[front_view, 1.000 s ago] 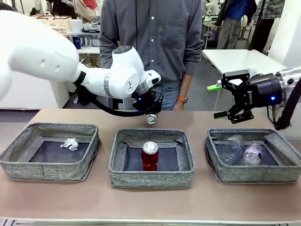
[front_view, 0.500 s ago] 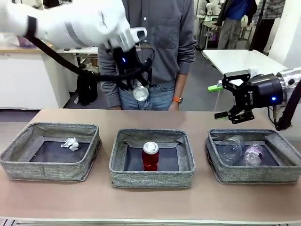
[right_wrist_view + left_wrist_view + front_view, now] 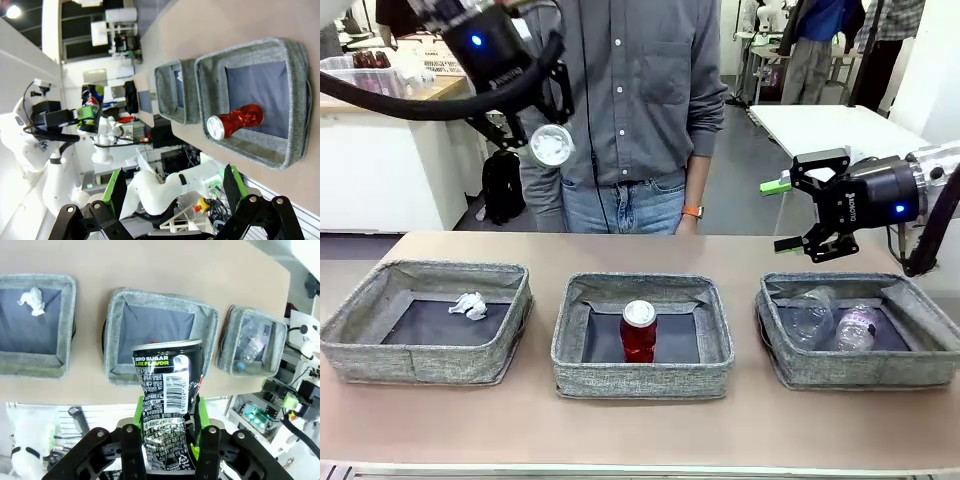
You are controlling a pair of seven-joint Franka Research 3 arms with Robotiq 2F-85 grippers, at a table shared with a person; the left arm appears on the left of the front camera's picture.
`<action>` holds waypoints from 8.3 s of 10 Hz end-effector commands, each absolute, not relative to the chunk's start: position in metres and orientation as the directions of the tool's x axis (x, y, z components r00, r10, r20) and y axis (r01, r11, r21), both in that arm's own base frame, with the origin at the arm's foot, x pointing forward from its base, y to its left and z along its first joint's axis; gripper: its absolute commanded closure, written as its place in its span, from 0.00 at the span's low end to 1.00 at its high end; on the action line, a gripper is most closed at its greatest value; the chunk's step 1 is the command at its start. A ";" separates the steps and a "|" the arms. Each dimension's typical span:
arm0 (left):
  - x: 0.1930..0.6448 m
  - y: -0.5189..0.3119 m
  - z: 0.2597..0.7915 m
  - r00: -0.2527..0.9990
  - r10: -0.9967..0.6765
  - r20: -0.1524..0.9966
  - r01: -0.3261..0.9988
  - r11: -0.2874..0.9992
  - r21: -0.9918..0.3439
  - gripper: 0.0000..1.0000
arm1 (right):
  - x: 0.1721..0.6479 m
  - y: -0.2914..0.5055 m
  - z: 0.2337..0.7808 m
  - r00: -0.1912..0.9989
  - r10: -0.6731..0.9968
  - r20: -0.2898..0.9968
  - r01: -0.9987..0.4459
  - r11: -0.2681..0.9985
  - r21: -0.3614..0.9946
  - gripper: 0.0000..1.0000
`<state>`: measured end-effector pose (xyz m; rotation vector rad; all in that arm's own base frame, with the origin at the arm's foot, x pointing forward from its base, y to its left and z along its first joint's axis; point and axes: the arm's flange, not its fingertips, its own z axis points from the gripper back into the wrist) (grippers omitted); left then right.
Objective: Sort the waste into the appropriate baskets.
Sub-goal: Pick up the waste item pointed out by the person, then place the picked waste into the Fabric basket indicated by the person.
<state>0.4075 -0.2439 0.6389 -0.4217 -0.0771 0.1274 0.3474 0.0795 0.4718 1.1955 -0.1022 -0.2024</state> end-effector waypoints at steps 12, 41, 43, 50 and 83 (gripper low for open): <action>0.370 -0.405 0.781 0.981 -0.008 0.192 0.063 0.957 -0.283 0.59 | 0.348 0.079 0.475 0.977 -0.208 -0.047 0.120 0.355 0.927 0.00; 0.378 -0.398 0.748 0.984 -0.025 0.179 0.057 0.982 -0.179 0.59 | 0.348 0.079 0.475 0.977 -0.208 -0.047 0.120 0.355 0.927 0.00; 0.378 -0.398 0.748 0.984 -0.025 0.179 0.057 0.982 -0.179 0.59 | 0.348 0.079 0.475 0.977 -0.208 -0.047 0.120 0.355 0.927 0.00; 0.356 -0.380 0.656 0.935 -0.169 0.313 0.208 0.974 -0.095 0.59 | 0.348 0.079 0.475 0.977 -0.208 -0.047 0.120 0.355 0.927 0.00; 0.335 -0.085 0.510 0.992 -0.085 0.097 0.120 0.329 -0.937 0.00 | 0.348 0.079 0.475 0.977 -0.208 -0.047 0.120 0.355 0.927 0.00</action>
